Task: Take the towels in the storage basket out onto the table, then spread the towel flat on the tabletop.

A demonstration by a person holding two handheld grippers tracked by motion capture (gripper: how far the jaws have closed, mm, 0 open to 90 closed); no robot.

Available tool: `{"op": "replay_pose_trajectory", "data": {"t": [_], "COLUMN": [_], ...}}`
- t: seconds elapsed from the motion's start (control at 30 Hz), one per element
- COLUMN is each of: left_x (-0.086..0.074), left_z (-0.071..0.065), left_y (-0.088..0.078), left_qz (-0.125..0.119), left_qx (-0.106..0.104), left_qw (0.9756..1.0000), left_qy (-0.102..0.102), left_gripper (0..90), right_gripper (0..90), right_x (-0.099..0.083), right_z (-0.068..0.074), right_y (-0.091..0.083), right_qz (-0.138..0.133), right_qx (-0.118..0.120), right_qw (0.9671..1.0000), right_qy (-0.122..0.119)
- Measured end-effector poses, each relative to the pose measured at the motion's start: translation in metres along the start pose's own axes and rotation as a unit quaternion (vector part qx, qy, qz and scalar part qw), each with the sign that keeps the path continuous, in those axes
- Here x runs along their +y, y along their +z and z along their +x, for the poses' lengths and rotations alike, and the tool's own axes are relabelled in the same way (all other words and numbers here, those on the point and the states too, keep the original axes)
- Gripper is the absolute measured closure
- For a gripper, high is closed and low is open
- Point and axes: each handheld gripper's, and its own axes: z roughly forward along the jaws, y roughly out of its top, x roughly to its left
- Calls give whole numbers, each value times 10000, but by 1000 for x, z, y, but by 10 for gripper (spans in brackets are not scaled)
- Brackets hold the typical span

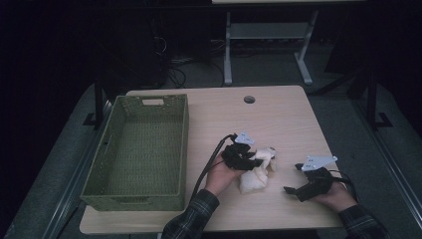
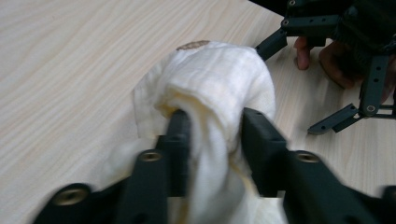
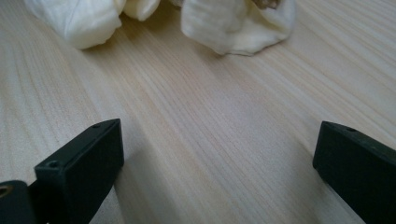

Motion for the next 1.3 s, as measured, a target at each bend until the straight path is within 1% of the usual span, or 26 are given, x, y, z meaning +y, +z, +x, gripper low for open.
{"op": "replay_pose_trajectory", "data": {"t": [0.03,0.07,0.17,0.2,0.27,0.37,0.43,0.53,0.6,0.67,0.77,0.83,0.9,1.0,1.07,1.1,1.17,1.2,1.23,1.27,1.3], "left_x": [0,1,4,4,6,8,8,6,4,1,-3,-7,-10,-16,-20,-21,-24,-26,-28,-30,-31], "left_z": [-1,-1,-5,-6,-9,-14,-16,-23,-28,-31,-34,-34,-36,-37,-39,-41,-43,-44,-44,-45,-44], "left_y": [0,-1,-7,-8,-14,-23,-27,-32,-35,-37,-39,-39,-37,-32,-25,-21,-12,-8,-4,0,3], "left_qz": [-19,-17,-116,-162,-198,-316,-326,-268,-225,-204,-168,-126,-73,24,111,134,225,271,361,408,491], "left_qx": [11,22,89,95,104,122,116,70,109,116,181,154,134,47,-4,-47,-95,-110,-97,-69,-85], "left_qw": [10000,10000,9999,9998,9997,9994,9993,9994,9993,9993,9992,9993,9994,9995,9994,9995,9992,9990,9986,9985,9980], "left_qy": [-1,13,15,0,67,102,121,197,262,297,318,329,322,304,315,286,322,328,381,361,384], "left_gripper": [582,537,437,418,405,406,413,464,472,500,513,524,532,536,536,533,519,513,503,497,496], "right_gripper": [15,15,15,15,15,15,15,15,15,15,15,15,15,15,15,15,15,15,15,16,15], "right_x": [0,0,0,0,0,0,0,0,0,0,0,0,0,0,0,0,0,0,0,0,0], "right_z": [0,0,0,0,0,0,0,0,0,0,0,0,0,0,0,0,0,0,0,0,0], "right_y": [0,0,0,0,0,0,0,0,0,0,0,0,0,0,0,0,0,0,0,0,0], "right_qz": [-11,-10,-9,-10,-10,-11,-11,-12,-14,-11,-11,-12,-11,-10,-9,-10,-11,-9,-8,-8,-10], "right_qx": [-2,0,0,0,0,0,0,0,-1,-1,-1,-1,0,-1,-1,-1,-1,-1,-1,0,-1], "right_qw": [10000,10000,10000,10000,10000,10000,10000,10000,10000,10000,10000,10000,10000,10000,10000,10000,10000,10000,10000,10000,10000], "right_qy": [-42,-36,-37,-37,-36,-38,-37,-37,-39,-35,-37,-37,-36,-37,-36,-36,-36,-35,-36,-33,-37]}}
